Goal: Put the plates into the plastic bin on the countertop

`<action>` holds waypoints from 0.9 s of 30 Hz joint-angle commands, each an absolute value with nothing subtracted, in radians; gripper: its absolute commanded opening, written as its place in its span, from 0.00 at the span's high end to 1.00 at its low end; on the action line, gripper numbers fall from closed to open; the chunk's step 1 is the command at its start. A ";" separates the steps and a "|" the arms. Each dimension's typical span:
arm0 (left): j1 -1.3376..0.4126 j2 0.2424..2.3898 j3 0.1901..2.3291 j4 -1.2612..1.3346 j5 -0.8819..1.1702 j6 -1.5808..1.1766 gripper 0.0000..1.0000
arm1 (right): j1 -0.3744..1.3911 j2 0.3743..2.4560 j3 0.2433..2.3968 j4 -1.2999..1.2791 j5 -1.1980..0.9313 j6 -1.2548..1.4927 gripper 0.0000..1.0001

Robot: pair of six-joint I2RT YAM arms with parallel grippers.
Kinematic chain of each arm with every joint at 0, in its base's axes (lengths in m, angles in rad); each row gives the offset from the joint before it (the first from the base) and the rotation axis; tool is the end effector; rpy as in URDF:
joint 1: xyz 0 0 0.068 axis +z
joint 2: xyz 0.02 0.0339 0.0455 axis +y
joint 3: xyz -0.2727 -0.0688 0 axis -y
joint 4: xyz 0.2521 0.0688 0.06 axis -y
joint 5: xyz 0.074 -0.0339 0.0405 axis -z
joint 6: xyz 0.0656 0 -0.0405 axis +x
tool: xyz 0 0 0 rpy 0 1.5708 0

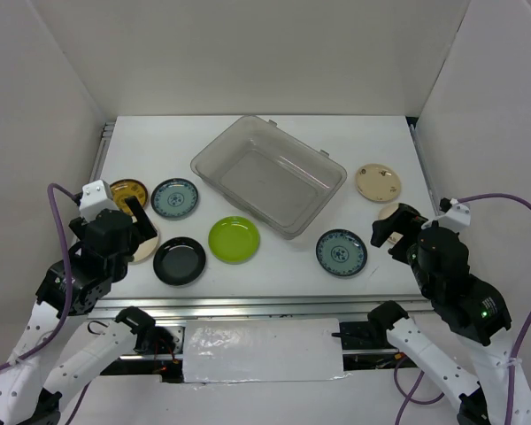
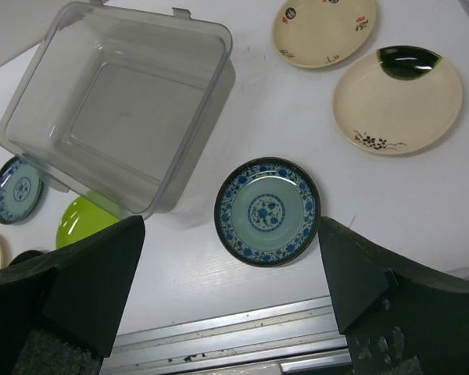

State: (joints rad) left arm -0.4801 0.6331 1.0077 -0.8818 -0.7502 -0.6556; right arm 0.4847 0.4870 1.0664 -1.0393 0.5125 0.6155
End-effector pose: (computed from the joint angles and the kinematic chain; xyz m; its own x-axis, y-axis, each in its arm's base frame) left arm 0.1266 -0.0155 0.3637 -0.2252 -0.3855 -0.8948 -0.4138 0.8693 -0.2704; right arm 0.0810 0.0063 0.3711 -0.3306 0.3946 -0.8573 0.2126 0.9162 0.3397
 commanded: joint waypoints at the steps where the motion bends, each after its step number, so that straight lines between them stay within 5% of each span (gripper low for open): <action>1: -0.476 0.635 1.002 -0.842 -0.750 -0.643 0.01 | 0.494 0.497 1.101 -1.048 0.534 0.637 0.00; 8: -0.471 0.597 0.991 -0.778 -0.657 -0.614 0.01 | 0.494 0.451 1.118 -1.043 0.503 0.634 0.00; 16: -0.512 0.829 0.821 -0.400 0.119 -0.774 0.01 | 0.494 0.390 1.060 -0.977 0.391 0.623 0.00; 21: -1.032 1.067 0.847 -0.216 -0.221 -0.932 0.01 | 0.491 0.407 1.068 -0.986 0.364 0.623 0.00; 27: -1.109 1.343 0.816 0.098 -0.193 -1.087 0.01 | 0.489 0.380 1.052 -0.956 0.324 0.621 0.00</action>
